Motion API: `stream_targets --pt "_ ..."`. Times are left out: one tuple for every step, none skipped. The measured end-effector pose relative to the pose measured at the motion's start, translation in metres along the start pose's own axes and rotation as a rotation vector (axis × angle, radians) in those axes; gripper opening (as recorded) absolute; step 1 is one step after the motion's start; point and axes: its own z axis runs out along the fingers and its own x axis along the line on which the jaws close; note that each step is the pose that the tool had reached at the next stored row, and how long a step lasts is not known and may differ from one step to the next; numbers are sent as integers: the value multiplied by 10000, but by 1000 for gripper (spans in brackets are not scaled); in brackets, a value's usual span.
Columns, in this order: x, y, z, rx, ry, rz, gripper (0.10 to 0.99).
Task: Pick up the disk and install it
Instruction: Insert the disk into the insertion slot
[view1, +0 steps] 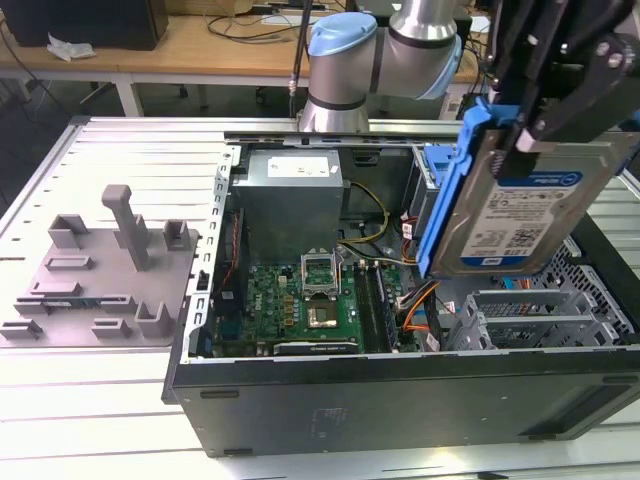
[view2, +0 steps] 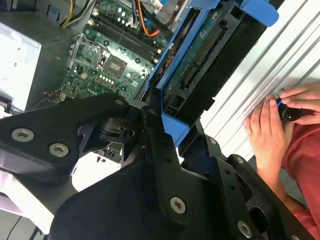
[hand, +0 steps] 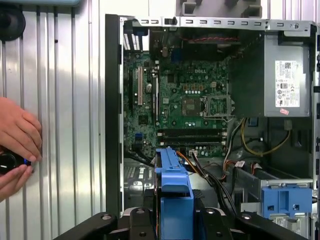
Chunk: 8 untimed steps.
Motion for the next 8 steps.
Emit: stream_targets --pt "-1 -32 0 -1 1 2 369" --pt "-1 -76 1 0 0 4 369" --pt "-1 -111 2 0 -1 6 369" --pt "-2 -143 2 0 1 9 369" --pt "-2 -177 3 0 0 11 369" --pt "-2 -208 4 0 0 11 369" --pt "-3 -233 4 0 0 11 369" --pt "-3 -254 6 0 -1 10 369"
